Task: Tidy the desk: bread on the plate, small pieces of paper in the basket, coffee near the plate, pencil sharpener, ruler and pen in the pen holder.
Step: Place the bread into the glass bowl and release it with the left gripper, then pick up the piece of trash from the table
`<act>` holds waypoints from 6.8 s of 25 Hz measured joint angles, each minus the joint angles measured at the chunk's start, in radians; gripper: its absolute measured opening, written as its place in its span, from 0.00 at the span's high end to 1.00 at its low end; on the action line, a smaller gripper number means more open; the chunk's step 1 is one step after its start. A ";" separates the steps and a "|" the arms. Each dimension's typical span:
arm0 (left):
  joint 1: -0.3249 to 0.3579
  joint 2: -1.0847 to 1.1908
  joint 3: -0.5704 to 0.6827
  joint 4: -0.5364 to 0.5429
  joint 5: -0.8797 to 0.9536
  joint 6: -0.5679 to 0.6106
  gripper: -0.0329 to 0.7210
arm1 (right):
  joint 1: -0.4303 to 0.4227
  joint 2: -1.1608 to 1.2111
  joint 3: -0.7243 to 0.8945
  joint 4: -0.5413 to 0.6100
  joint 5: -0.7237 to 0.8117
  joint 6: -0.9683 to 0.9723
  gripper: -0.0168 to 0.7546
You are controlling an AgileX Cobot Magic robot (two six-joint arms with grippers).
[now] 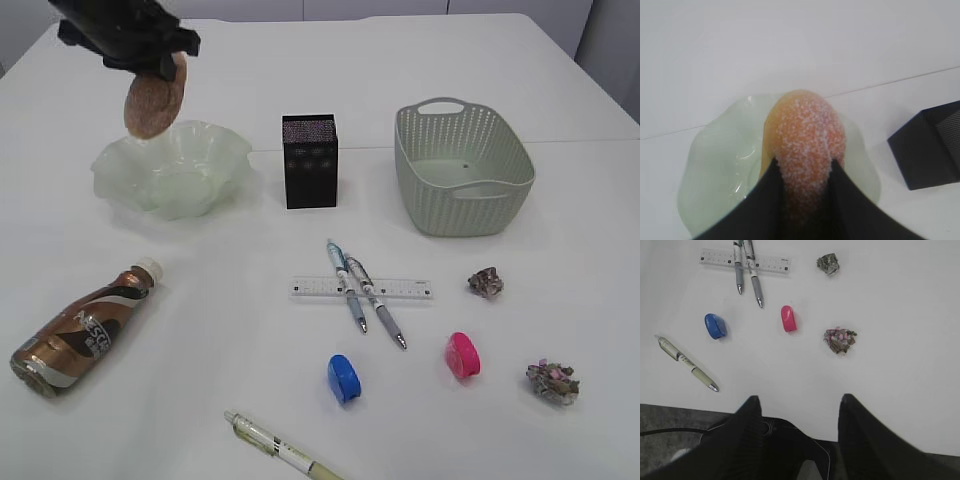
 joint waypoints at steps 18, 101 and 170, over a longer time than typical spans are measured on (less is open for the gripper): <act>0.028 0.167 0.000 0.012 -0.087 -0.028 0.17 | 0.000 0.000 0.000 0.014 0.000 0.048 0.47; -0.018 -1.260 0.737 -0.068 0.517 -0.007 0.26 | 0.000 0.651 0.052 -0.041 -0.083 -0.008 0.47; -0.018 -1.260 0.737 -0.142 0.518 -0.022 0.28 | -0.364 0.843 0.051 0.148 -0.411 -0.484 0.47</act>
